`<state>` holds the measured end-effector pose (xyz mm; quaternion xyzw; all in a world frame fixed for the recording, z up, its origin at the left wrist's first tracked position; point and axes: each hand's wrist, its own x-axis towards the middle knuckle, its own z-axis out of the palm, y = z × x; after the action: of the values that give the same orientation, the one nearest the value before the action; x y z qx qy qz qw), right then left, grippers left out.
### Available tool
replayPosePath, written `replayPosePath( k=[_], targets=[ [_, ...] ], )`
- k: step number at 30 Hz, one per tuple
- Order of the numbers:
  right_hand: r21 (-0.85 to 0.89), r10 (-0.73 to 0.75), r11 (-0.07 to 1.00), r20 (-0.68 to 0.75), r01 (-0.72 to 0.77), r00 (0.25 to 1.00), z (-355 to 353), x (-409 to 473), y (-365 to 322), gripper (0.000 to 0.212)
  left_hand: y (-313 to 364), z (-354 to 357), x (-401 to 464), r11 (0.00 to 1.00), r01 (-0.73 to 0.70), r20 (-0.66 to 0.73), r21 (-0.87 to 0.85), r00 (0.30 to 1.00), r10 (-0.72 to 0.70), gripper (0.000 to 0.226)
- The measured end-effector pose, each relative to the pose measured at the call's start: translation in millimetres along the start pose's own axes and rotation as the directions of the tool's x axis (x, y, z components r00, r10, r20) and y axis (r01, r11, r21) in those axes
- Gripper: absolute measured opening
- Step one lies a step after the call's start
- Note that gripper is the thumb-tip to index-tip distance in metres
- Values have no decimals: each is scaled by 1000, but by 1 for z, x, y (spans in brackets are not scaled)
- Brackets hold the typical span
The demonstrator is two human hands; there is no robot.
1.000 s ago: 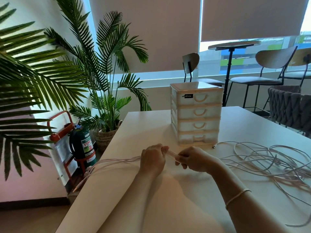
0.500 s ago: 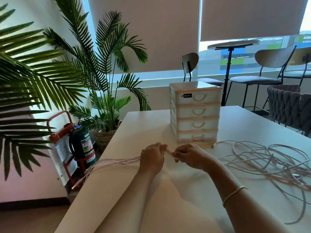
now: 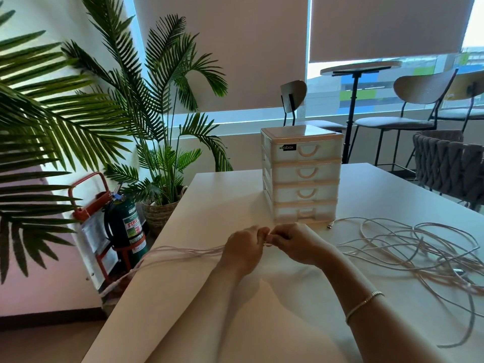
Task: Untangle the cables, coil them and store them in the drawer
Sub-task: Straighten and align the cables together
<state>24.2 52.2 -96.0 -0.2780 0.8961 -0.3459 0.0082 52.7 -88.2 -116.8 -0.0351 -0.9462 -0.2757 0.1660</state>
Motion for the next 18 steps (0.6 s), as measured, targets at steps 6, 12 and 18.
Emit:
replayPosePath(
  k=[6,12,18],
  targets=[
    [-23,13,1000,-74,-14,997,-1,2,-3,21,-5,1,-2,1000,13,-18,-12,1000,-13,45],
    [-45,52,998,1,-51,999,-2,-1,-4,28,1,0,-4,996,1,-150,85,989,12,48],
    [-16,70,997,55,-69,996,-9,-6,-7,29,-1,3,-1,980,31,-194,195,981,8,50]
  ],
)
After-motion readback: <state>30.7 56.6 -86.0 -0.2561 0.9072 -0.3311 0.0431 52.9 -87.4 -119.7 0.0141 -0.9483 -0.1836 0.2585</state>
